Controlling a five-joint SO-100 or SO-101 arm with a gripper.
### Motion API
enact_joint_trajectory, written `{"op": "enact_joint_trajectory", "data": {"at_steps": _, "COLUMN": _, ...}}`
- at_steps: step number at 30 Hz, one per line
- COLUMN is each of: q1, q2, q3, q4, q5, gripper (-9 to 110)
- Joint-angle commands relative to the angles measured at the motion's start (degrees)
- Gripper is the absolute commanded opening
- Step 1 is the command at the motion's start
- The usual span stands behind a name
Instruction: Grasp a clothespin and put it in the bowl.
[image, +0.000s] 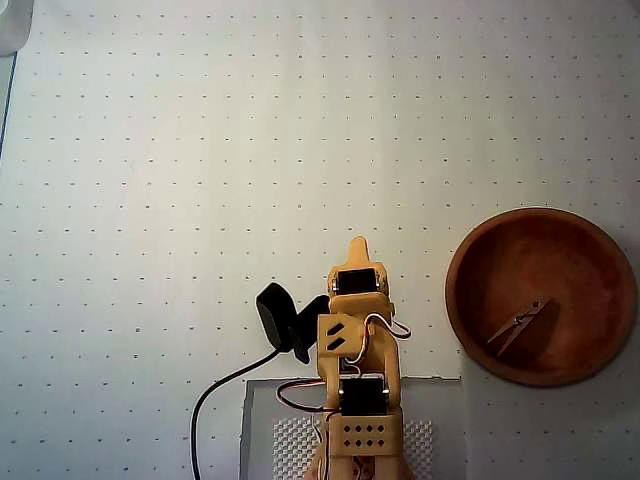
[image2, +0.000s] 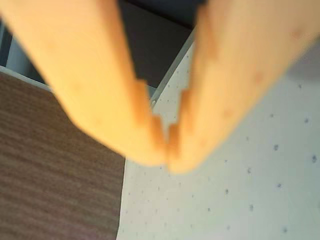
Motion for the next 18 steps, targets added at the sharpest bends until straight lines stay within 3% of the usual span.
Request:
{"op": "enact_joint_trajectory", "data": {"at_steps": 1, "q1": -0.1, "q2": 3.3, "q3": -1.4, "q4": 5.7, "q5": -0.3, "gripper": -3}}
{"op": "enact_joint_trajectory", "data": {"at_steps": 10, "q1": 0.4, "q2": 3.0, "q3": -1.5, "q4": 15.8, "q5": -0.2, "gripper": -3}}
{"op": "enact_joint_trajectory", "data": {"at_steps": 18, "q1": 0.4, "q2": 3.2, "q3": -1.5, "q4": 16.9, "q5": -0.7, "gripper": -3}}
